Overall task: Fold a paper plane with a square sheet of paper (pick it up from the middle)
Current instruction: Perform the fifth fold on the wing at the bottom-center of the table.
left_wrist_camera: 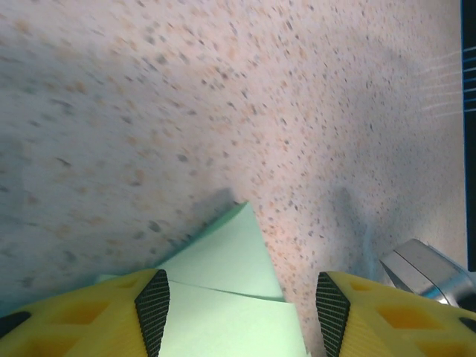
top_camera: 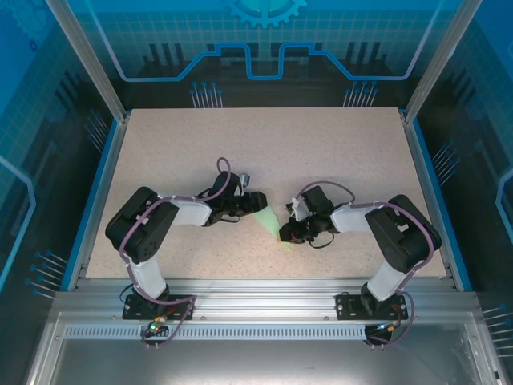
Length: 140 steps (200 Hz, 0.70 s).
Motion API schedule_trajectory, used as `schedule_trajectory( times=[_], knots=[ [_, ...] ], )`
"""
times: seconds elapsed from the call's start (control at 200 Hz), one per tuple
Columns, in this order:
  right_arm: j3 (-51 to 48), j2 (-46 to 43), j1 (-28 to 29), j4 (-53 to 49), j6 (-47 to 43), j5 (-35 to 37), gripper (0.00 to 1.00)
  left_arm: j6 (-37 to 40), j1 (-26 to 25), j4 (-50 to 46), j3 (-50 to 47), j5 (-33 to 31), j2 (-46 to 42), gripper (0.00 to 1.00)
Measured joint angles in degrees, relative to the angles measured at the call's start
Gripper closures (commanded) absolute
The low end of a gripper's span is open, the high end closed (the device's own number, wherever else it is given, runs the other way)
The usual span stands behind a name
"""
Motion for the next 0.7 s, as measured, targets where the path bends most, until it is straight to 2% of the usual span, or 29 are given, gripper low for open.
schedule_trajectory(
  times=[0.28, 0.51, 0.575, 0.7],
  knots=[
    [0.0, 0.0, 0.0, 0.0, 0.0, -0.1, 0.93, 1.2, 2.8, -0.9, -0.3, -0.4, -0.8, 0.39],
    [0.0, 0.0, -0.1, 0.0, 0.0, -0.4, 0.92, 2.1, 4.9, -8.6, -1.3, -2.6, -8.6, 0.38],
    [0.1, 0.0, -0.1, 0.0, 0.0, -0.4, 0.92, 1.9, 4.7, -9.4, -1.3, -2.3, -11.9, 0.40],
    [0.1, 0.0, -0.1, -0.1, 0.0, -0.4, 0.92, 0.8, 2.6, -9.9, -1.2, -2.1, -16.2, 0.53]
  ],
)
